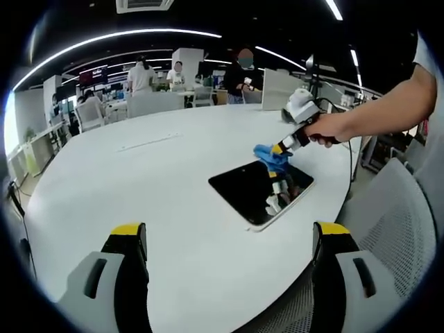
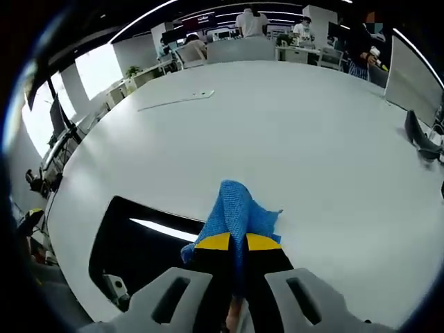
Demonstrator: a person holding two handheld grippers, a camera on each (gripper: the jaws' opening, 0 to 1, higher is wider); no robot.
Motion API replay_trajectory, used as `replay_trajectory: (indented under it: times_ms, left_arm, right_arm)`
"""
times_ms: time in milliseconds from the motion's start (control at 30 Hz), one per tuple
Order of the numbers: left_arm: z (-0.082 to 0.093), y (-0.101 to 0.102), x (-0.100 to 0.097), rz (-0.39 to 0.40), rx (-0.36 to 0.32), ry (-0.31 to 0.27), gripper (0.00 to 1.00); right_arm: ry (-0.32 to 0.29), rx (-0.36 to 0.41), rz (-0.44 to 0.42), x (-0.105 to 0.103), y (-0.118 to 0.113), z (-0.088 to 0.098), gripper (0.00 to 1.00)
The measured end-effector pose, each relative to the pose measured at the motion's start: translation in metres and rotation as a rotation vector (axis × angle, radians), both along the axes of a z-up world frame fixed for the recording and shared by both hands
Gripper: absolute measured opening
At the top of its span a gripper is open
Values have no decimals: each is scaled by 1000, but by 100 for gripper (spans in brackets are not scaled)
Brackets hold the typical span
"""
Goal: Wipe the mirror surface with the cleaning cloth until all visible marks leave the cleaned area.
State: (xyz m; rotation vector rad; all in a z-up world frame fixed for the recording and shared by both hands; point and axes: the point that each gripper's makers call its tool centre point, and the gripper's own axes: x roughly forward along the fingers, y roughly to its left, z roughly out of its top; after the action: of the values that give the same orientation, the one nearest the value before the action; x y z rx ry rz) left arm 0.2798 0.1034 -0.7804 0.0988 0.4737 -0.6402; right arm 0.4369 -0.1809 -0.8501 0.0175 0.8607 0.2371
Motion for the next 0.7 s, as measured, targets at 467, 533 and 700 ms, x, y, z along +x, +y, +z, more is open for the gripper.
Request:
replay_trajectory:
  times_ms: [467, 533, 700]
  left_arm:
    - [2, 0, 1, 2, 4, -14, 99]
    - [2, 1, 1, 3, 5, -15, 99]
    - [3, 4, 4, 23, 0, -19, 99]
  right_arm:
    - [-67, 22, -31, -15, -49, 51, 1]
    - [-66, 6, -36, -19, -60, 52, 1]
    - [-43, 24, -54, -32, -80, 47, 1]
